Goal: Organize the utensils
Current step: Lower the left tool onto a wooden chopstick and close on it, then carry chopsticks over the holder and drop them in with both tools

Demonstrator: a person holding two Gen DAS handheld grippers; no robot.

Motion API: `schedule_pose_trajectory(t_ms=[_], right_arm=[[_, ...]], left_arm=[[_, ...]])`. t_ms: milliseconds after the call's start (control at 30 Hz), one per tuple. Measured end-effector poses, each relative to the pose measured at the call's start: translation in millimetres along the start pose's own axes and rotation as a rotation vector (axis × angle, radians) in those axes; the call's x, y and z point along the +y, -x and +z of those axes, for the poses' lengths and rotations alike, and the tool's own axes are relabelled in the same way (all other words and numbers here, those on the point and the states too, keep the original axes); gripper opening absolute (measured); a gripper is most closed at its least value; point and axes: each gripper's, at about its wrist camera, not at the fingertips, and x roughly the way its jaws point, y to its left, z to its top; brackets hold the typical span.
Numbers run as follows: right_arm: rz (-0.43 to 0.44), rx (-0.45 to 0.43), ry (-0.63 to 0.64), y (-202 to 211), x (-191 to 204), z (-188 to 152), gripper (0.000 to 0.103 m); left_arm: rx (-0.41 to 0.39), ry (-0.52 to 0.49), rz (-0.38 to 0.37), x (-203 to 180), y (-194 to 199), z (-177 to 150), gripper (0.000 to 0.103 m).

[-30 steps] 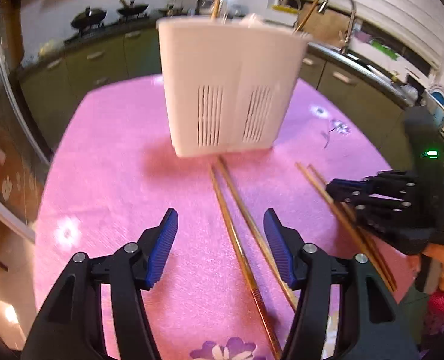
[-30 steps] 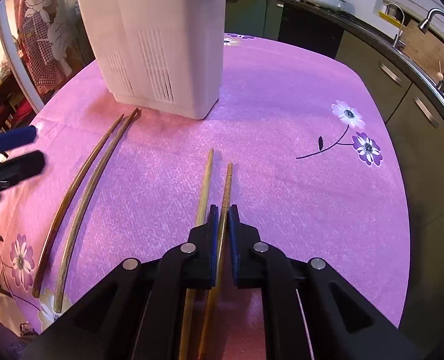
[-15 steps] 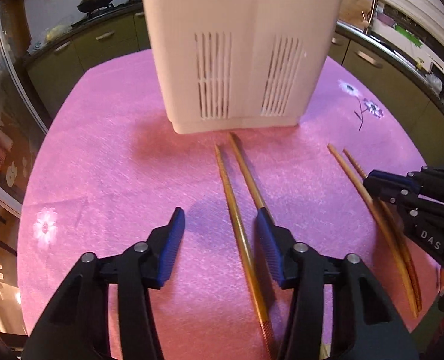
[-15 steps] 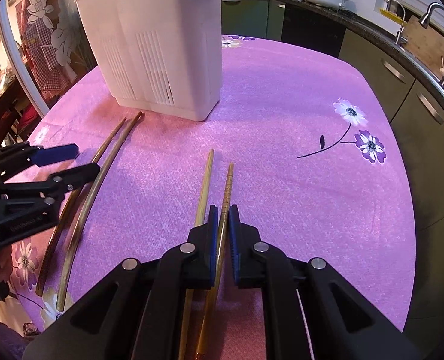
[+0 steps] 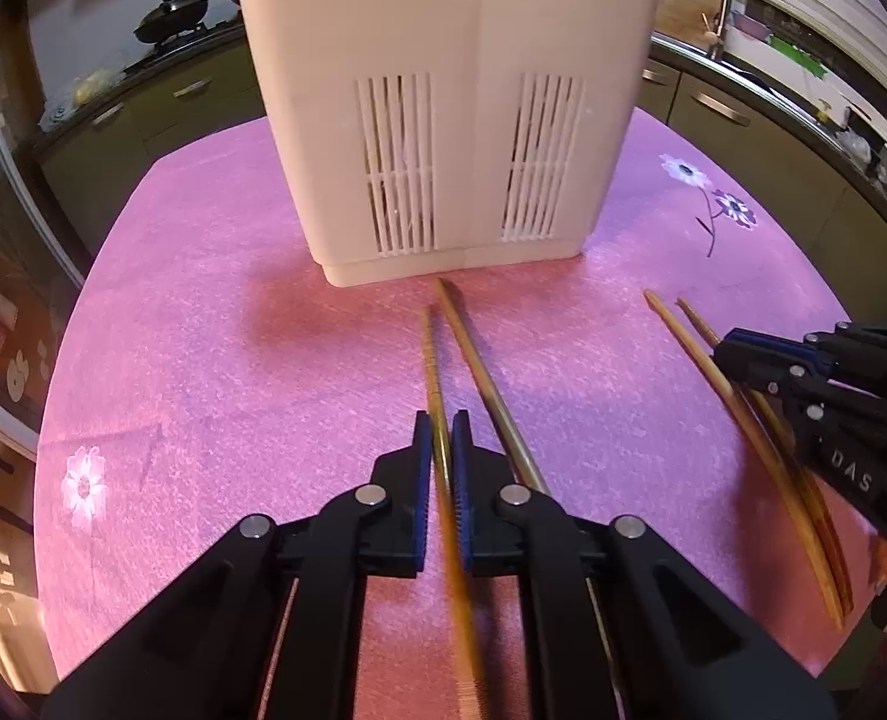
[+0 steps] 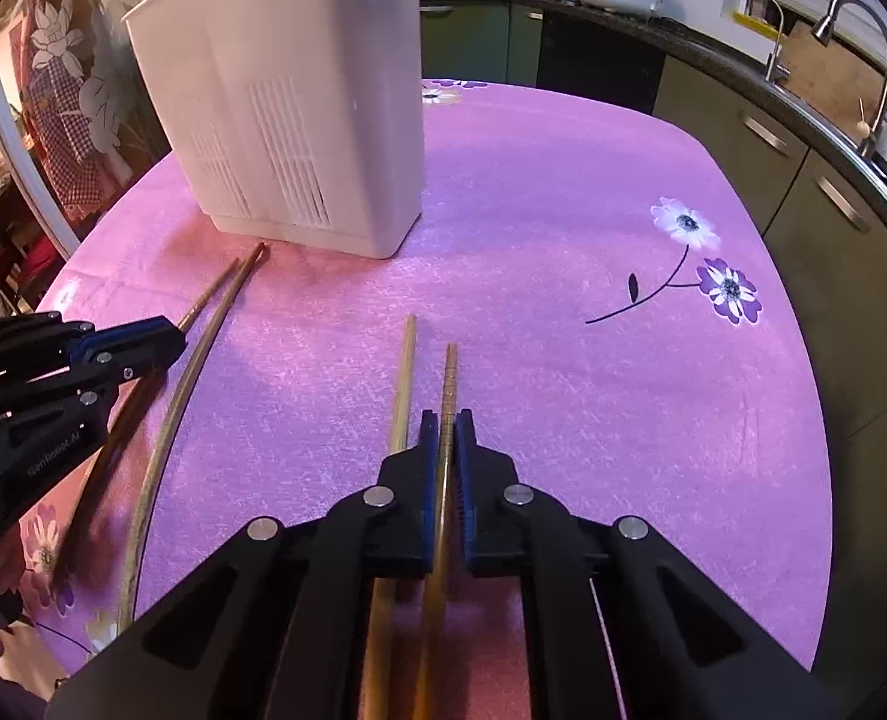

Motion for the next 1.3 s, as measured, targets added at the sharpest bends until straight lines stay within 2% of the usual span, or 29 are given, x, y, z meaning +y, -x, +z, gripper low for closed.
schedule_pose_trajectory(t_ms=[200,433,700,900,1300], right_arm=[[0.002,-0.049,-0.051,13,-11,2,0.006],[-0.004,-0.173,-0.137,54,-32,1,0.006],[-0.027,-0.354,-0.243,104,-39,-6,0.006],[-0.027,-0.490,-0.265,145,-33,-4,0.006],[-0.009,-0.609,-0.224,202,-7,6,0.006]], left_arm=[[0.005,-0.007,-0.019,4,0,0,0.006],[-0.032,-0.008,-0.047,7,16,0,0.006],[-0.162,-0.001,-0.094,15,62,9,0.006],[-0.247,-0.002,-0.114,22,99,16,0.006],[-0.386,0.008,-0.134,39,159,34,0.006]])
